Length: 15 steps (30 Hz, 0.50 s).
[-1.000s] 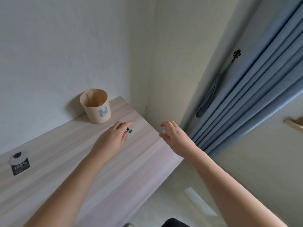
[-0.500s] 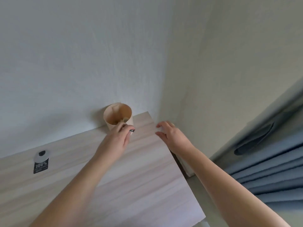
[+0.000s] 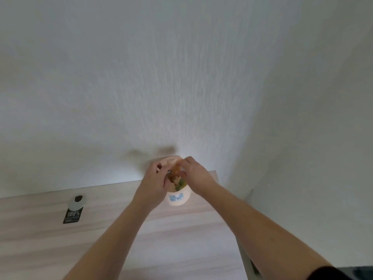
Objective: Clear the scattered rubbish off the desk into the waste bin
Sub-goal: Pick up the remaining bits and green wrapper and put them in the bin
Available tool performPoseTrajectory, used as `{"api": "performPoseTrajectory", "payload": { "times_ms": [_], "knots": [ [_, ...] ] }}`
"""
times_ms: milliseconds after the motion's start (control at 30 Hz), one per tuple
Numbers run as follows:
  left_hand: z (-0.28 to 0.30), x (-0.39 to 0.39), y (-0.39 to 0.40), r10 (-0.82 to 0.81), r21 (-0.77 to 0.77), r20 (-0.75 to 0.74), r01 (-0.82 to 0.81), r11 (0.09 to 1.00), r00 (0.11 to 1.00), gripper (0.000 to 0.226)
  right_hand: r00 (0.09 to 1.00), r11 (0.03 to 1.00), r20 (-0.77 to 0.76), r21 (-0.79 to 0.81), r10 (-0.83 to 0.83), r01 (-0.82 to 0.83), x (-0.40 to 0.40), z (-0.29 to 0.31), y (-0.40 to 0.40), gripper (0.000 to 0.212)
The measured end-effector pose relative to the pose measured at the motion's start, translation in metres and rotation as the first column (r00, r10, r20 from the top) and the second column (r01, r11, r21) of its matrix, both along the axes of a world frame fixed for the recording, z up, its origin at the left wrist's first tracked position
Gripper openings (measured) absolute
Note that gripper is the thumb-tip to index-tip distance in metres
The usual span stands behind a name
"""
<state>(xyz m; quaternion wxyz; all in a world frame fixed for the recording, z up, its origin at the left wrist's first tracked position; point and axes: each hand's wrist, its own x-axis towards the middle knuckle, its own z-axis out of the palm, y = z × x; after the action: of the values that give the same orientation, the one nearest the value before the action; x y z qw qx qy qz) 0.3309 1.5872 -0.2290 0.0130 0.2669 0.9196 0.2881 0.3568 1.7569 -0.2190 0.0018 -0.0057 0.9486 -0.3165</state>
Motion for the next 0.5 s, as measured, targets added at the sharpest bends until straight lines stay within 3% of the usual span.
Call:
{"api": "performPoseTrajectory", "payload": {
  "times_ms": [300,500],
  "knots": [
    [-0.024,-0.021,0.008,0.055,-0.069,0.01,-0.054,0.996,0.998,0.049,0.998,0.998,0.006,0.023,0.062,-0.062,-0.025,-0.028,-0.005,0.048],
    [-0.03,-0.025,0.016,0.009,-0.075,-0.058,-0.014,0.997,0.998,0.045,0.997,0.995,-0.068,0.095,0.04,-0.033,-0.018,-0.033,0.01,0.045]
  ]
}}
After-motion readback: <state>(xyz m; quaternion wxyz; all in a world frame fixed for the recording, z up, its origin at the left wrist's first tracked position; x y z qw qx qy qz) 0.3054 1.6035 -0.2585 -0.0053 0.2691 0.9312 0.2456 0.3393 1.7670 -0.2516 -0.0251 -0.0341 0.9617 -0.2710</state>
